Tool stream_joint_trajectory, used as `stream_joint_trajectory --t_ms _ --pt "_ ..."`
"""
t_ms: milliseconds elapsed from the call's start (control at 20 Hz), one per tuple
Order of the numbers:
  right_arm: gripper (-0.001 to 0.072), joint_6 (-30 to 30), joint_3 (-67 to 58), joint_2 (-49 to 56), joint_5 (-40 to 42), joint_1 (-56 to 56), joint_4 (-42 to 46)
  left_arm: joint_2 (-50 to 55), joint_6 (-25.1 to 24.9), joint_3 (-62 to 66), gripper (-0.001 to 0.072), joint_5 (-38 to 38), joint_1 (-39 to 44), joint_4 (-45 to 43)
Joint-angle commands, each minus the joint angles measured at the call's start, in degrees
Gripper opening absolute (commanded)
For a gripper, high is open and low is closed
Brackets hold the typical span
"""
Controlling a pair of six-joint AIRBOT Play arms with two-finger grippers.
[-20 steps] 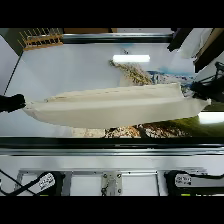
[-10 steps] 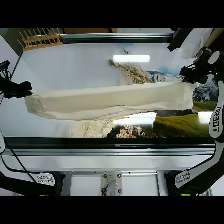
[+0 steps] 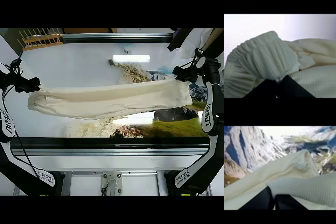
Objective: Fold the clothes and pants, and hang the long-sleeved shirts on hangers.
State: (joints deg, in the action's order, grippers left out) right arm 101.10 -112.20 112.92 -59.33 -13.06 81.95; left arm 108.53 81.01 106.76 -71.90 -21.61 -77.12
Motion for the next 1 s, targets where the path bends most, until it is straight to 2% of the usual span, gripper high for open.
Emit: stream_joint_trajectory --t_ms 0,50,100,250,450,600,750,800,850,950 --pt "0.0314 5.25 -0.09 1.79 10.19 0.61 -3.93 2.01 0.48 1.81 0.0402 6.69 0.44 7.04" --pt "0.0476 5.44 -0.09 1.9 12.94 0.76 -5.66 1.92 2.29 1.88 0.0616 9.7 0.42 9.49" --pt "0.0524 5.44 -0.15 1.77 14.93 0.76 -8.07 1.49 4.55 1.9 0.0634 11.45 0.39 10.36" --pt "0.0521 4.33 -0.13 -0.9 13.86 0.02 -9.99 -1.92 9.51 1.84 0.0633 12.09 -0.76 8.85" --pt "0.0521 -3.82 2.32 -8.31 0.94 -2.38 -3.45 -10.34 9.9 -1.64 0.0633 5.09 -4.57 2.29" --pt "0.0522 -9.14 13.77 -16.26 -6.19 -6.16 -3.28 -17.92 9.9 -13.6 0.0633 3.82 -7.23 0.76" --pt "0.0524 -8.7 30.34 -23.85 -6.82 -11.17 -4.68 -23.76 9.92 -28.59 0.0633 5.86 -7.78 0.81" --pt "0.0548 -7.89 35.54 -25.68 -6.19 -12.87 -6.58 -24.87 9.94 -33.14 0.0633 7.04 -7.48 0.98" --pt "0.0695 -7.87 39.78 -26.77 -5.16 -14.45 -9.75 -25.4 9.94 -36.79 0.0633 8.28 -7.13 2.05" --pt "0.072 -7.91 46.64 -27.1 -2.25 -17.05 -17.99 -25.24 9.88 -42.53 0.0633 11.37 -6.43 6.91"
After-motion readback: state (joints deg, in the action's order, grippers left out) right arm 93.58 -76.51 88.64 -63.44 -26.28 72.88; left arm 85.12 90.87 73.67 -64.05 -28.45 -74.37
